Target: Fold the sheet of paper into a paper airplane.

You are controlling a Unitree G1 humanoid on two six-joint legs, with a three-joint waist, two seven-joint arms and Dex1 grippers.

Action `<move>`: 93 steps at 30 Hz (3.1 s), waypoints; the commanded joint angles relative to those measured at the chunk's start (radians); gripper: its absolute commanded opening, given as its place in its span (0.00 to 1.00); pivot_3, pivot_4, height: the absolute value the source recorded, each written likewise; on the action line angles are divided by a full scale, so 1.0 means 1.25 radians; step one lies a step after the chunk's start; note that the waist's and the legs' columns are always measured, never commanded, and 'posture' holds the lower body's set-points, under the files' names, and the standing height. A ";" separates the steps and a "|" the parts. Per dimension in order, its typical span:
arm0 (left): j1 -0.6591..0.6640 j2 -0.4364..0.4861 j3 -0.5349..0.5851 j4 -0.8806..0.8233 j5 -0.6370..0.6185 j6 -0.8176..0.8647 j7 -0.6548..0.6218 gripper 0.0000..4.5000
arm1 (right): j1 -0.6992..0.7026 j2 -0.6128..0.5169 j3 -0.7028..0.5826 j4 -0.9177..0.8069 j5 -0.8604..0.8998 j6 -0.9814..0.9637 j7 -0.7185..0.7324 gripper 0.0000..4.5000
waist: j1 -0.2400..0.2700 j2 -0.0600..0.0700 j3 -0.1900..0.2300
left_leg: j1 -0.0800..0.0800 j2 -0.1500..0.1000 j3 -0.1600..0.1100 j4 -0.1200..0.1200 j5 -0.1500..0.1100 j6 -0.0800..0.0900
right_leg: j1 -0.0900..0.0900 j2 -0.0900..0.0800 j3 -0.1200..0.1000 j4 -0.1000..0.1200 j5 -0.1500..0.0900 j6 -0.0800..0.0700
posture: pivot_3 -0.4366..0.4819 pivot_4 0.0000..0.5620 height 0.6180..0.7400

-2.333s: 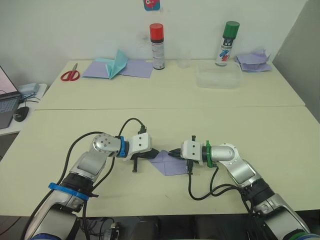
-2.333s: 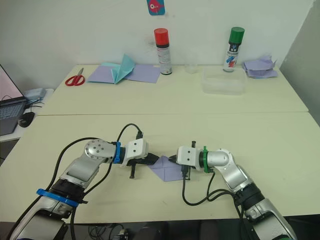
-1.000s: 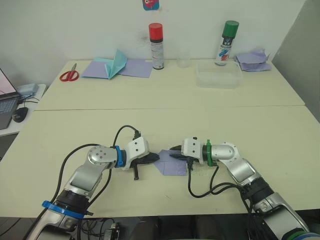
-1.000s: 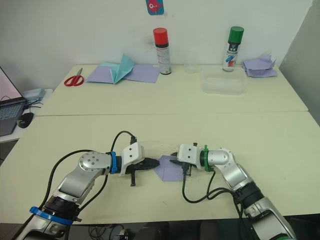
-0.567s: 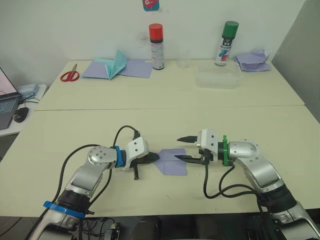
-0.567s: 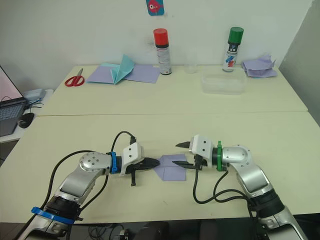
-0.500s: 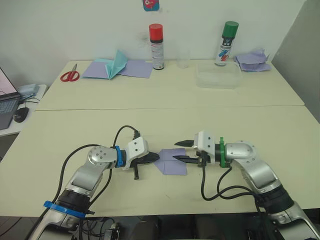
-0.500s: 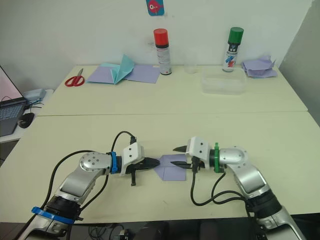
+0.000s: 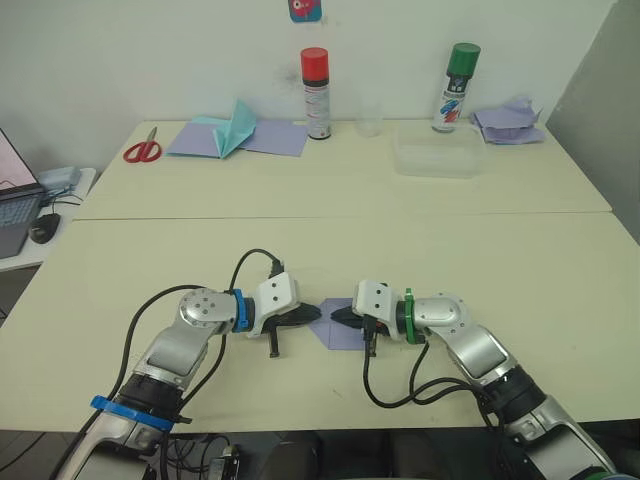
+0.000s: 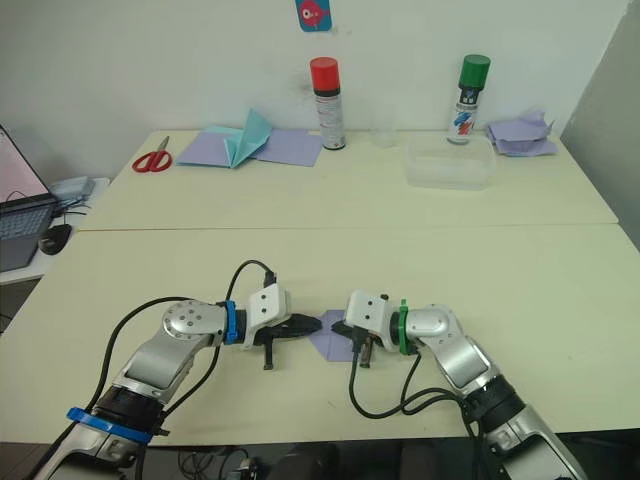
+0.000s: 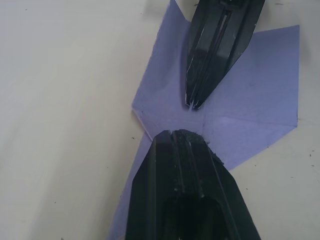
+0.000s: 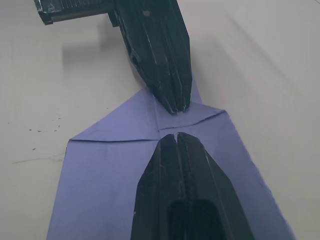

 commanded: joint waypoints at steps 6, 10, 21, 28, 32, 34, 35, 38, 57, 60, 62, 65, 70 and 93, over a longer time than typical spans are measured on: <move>0.008 0.010 -0.028 0.041 0.036 0.015 0.001 0.00 | 0.061 -0.102 -0.064 -0.040 0.028 0.080 0.025 0.01 | 0.005 0.000 -0.001 | 0.001 0.000 0.000 0.000 0.000 0.000 | 0.000 0.000 0.000 0.000 0.000 0.000 | 0.48 0.27 1.00; 0.007 0.009 -0.033 0.045 0.039 0.010 0.004 0.00 | 0.119 -0.160 -0.094 -0.088 0.055 0.110 0.046 0.01 | 0.010 0.000 -0.004 | 0.002 0.000 0.000 0.000 0.000 0.000 | 0.002 0.000 0.000 -0.001 0.000 0.000 | 0.48 0.27 1.00; -0.003 0.009 -0.032 0.059 0.038 0.000 0.003 0.00 | 0.130 -0.142 -0.200 -0.210 0.207 0.100 0.045 0.01 | 0.015 0.000 -0.004 | 0.001 0.001 0.001 0.000 0.000 0.001 | 0.002 0.000 0.000 -0.001 0.000 0.000 | 0.48 0.27 1.00; -0.003 0.012 -0.031 0.059 0.037 -0.004 0.001 0.00 | 0.087 -0.085 -0.120 -0.170 0.120 0.120 -0.027 0.01 | 0.015 0.000 -0.004 | 0.001 0.001 0.001 -0.001 0.000 0.001 | 0.001 0.000 0.000 -0.001 0.000 0.000 | 0.48 0.27 1.00; -0.010 0.009 -0.033 0.063 0.038 -0.007 0.000 0.00 | 0.066 -0.066 -0.057 -0.079 0.050 0.086 -0.040 0.01 | 0.014 0.000 -0.004 | 0.001 0.001 0.001 -0.001 0.000 0.000 | 0.001 0.000 0.000 -0.001 0.000 0.000 | 0.48 0.27 1.00; -0.012 0.010 -0.032 0.061 0.038 -0.007 -0.003 0.00 | 0.061 -0.063 -0.043 -0.064 0.040 0.079 -0.030 0.01 | 0.014 0.000 -0.004 | 0.002 0.001 0.002 -0.001 0.000 0.000 | 0.001 0.000 0.001 -0.001 0.000 0.000 | 0.48 0.27 1.00; -0.013 0.012 -0.030 0.058 0.037 -0.008 -0.004 0.00 | 0.059 -0.064 -0.037 -0.057 0.036 0.076 -0.026 0.01 | 0.014 0.000 -0.004 | 0.002 0.001 0.002 -0.001 0.000 0.000 | 0.001 0.000 0.000 -0.001 0.000 0.000 | 0.48 0.27 1.00; -0.017 -0.001 -0.005 0.019 -0.009 -0.001 -0.016 0.00 | 0.058 -0.064 -0.027 -0.047 0.028 0.072 -0.018 0.01 | 0.013 0.000 -0.004 | 0.002 0.001 0.001 -0.001 0.000 0.000 | 0.001 0.000 0.000 -0.001 0.000 0.000 | 0.48 0.27 1.00; 0.056 0.058 -0.006 0.020 0.030 -0.009 -0.018 0.00 | 0.070 -0.066 -0.025 -0.046 0.023 0.069 -0.006 0.01 | 0.010 0.000 -0.004 | 0.004 0.001 0.001 -0.004 0.000 0.001 | 0.000 0.000 0.001 -0.002 0.000 0.000 | 0.48 0.27 1.00; 0.075 0.086 0.018 0.029 0.021 -0.011 -0.019 0.00 | 0.072 -0.065 -0.023 -0.047 0.023 0.069 -0.007 0.01 | 0.010 0.000 -0.004 | 0.009 0.002 0.002 -0.008 -0.001 0.001 | 0.002 0.000 0.002 -0.004 0.000 0.000 | 0.48 0.27 1.00; 0.084 0.097 0.030 0.028 0.013 -0.001 -0.019 0.00 | 0.071 -0.065 -0.023 -0.046 0.024 0.069 -0.007 0.01 | 0.009 0.000 -0.005 | 0.012 0.002 0.003 -0.012 0.000 0.001 | 0.004 0.000 0.002 -0.005 -0.001 0.001 | 0.48 0.27 1.00; 0.104 0.115 0.054 0.025 -0.004 0.014 -0.016 0.00 | 0.069 -0.063 -0.021 -0.042 0.024 0.068 -0.008 0.01 | 0.008 0.000 -0.005 | 0.012 0.005 0.003 -0.012 0.000 0.001 | 0.003 0.000 0.001 -0.005 -0.001 0.001 | 0.48 0.27 1.00; 0.137 0.145 0.116 -0.007 -0.048 0.049 -0.014 0.00 | 0.067 -0.061 -0.020 -0.039 0.024 0.066 -0.008 0.01 | 0.003 0.000 -0.005 | 0.012 0.009 0.005 -0.013 -0.001 0.000 | 0.003 0.001 0.000 -0.005 0.000 0.000 | 0.48 0.27 1.00; 0.012 0.065 0.003 -0.038 -0.007 0.055 0.007 0.00 | 0.046 -0.049 -0.022 -0.027 0.024 0.067 -0.001 0.01 | -0.005 -0.004 -0.002 | 0.012 0.013 0.012 -0.013 -0.001 -0.001 | 0.000 0.003 0.001 -0.005 0.000 0.000 | 0.48 0.27 1.00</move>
